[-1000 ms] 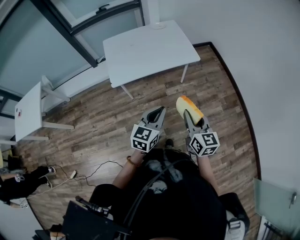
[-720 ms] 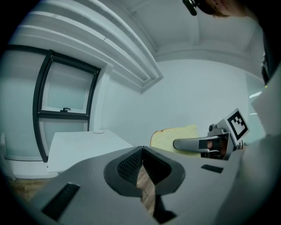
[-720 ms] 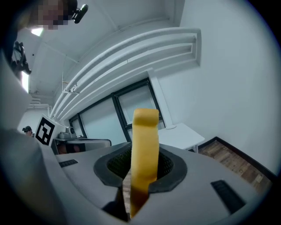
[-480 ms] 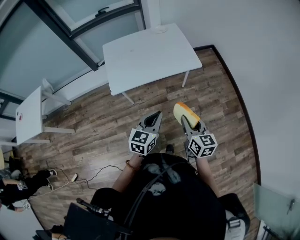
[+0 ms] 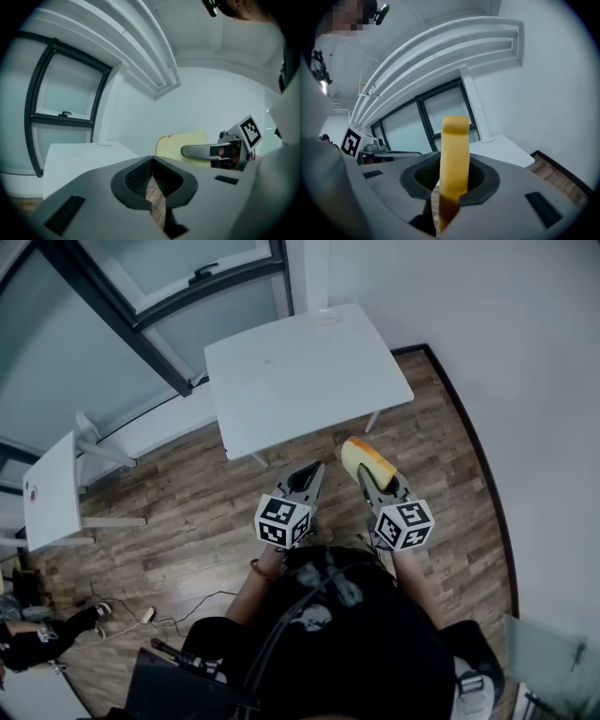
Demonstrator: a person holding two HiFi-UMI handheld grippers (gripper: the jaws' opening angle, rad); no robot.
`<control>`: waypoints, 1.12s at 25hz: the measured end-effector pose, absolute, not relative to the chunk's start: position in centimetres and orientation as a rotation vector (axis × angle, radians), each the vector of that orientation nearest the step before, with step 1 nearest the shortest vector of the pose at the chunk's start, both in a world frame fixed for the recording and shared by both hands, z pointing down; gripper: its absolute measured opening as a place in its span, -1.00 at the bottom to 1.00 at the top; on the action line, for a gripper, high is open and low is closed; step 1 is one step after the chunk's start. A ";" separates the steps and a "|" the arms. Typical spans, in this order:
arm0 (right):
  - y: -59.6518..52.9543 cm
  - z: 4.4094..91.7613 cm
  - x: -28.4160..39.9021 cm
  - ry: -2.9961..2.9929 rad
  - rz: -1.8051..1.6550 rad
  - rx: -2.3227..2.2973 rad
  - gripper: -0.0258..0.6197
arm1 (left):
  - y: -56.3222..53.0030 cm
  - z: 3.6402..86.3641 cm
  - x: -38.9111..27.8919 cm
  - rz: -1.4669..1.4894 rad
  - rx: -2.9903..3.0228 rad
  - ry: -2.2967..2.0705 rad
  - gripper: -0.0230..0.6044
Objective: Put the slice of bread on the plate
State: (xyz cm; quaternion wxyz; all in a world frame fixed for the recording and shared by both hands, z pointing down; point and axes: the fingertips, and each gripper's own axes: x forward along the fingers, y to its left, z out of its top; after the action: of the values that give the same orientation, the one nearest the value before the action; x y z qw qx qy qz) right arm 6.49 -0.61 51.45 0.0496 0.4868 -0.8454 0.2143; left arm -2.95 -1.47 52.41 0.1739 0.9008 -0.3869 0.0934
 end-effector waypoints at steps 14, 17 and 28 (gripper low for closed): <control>-11.4 53.3 13.6 -2.498 0.742 1.559 -0.62 | -13.5 53.1 3.5 0.308 2.586 -1.025 -0.91; -14.7 53.0 14.7 -2.539 0.730 1.510 -0.62 | -16.5 52.6 4.9 0.306 2.588 -1.078 -0.91; -21.7 54.8 16.0 -2.582 0.815 1.348 -0.62 | -21.4 55.6 8.4 0.359 2.482 -1.116 -0.91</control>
State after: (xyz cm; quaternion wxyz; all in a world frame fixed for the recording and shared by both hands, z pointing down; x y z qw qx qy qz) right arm 15.99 -21.66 54.82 0.0587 0.4449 -0.8522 0.2690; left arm 8.39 -21.42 55.59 0.1971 0.8865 -0.3985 0.1281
